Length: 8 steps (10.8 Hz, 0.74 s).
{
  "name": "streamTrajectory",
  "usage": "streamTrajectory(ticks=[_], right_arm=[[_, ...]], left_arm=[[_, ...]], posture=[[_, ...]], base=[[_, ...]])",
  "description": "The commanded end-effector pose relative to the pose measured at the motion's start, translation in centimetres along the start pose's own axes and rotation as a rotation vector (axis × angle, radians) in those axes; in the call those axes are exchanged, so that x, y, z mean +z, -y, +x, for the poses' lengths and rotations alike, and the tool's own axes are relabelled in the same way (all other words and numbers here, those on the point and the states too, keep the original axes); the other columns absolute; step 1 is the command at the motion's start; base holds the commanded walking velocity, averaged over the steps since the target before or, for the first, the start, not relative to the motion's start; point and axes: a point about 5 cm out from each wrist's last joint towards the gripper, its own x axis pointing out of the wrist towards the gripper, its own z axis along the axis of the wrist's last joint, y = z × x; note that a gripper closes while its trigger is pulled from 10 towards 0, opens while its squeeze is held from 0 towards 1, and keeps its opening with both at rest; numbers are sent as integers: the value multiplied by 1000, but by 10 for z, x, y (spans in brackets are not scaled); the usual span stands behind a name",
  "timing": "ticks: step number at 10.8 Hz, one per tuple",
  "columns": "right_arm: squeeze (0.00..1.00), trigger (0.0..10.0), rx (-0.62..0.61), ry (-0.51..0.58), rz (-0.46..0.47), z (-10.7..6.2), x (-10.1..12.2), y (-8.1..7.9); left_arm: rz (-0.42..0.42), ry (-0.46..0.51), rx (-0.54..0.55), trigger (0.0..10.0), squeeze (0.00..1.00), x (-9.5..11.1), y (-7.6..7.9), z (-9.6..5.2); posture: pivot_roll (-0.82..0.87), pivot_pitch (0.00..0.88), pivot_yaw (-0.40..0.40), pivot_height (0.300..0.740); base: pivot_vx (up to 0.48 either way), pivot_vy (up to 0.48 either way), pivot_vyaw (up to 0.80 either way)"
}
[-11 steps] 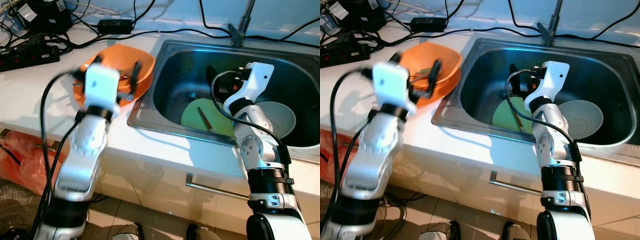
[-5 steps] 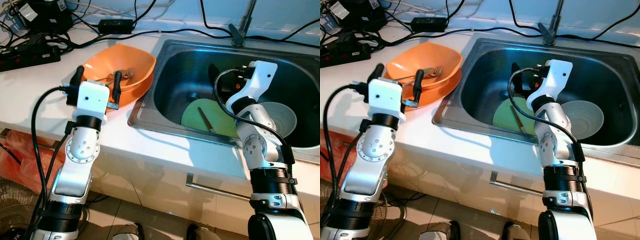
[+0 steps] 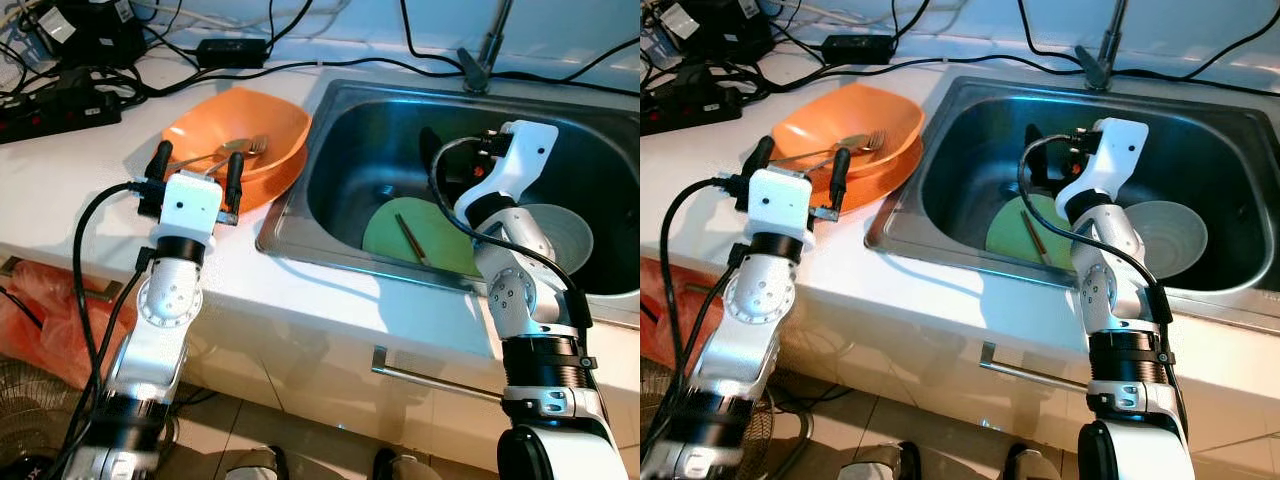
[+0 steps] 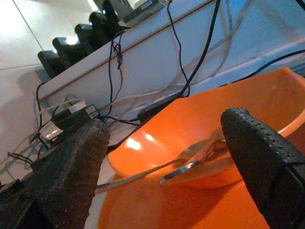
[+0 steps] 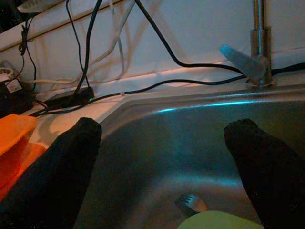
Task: Kitchen organization
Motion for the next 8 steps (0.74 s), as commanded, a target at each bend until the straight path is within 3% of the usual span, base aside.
streamTrajectory(ticks=[1, 2, 3, 4, 8], right_arm=[[0, 10000, -5, 15, 2, 0, 5, 1], [0, 10000, -12, 19, 0, -1, 7, 2], [0, 10000, -17, 22, -3, -1, 8, 3], [0, 10000, -21, 23, -4, -1, 8, 4], [0, 10000, -25, 28, -5, 1, 10, 4]], left_arm=[[20, -9, 24, 9922, 0, -4, -6, 1], [9, -2, 23, 3765, 0, -7, -6, 4], [4, 10, 28, 1412, 0, -6, -6, 5], [3, 22, 31, 0, 0, -5, -6, 7], [7, 45, 36, 0, 0, -6, -6, 10]], posture=[[67, 128, 58, 740], [60, 130, 59, 740], [59, 129, 59, 740], [58, 131, 56, 740], [56, 130, 52, 740]], base=[[0, 0, 0], [0, 0, 0], [0, 0, 0], [0, 0, 0], [0, 0, 0]])
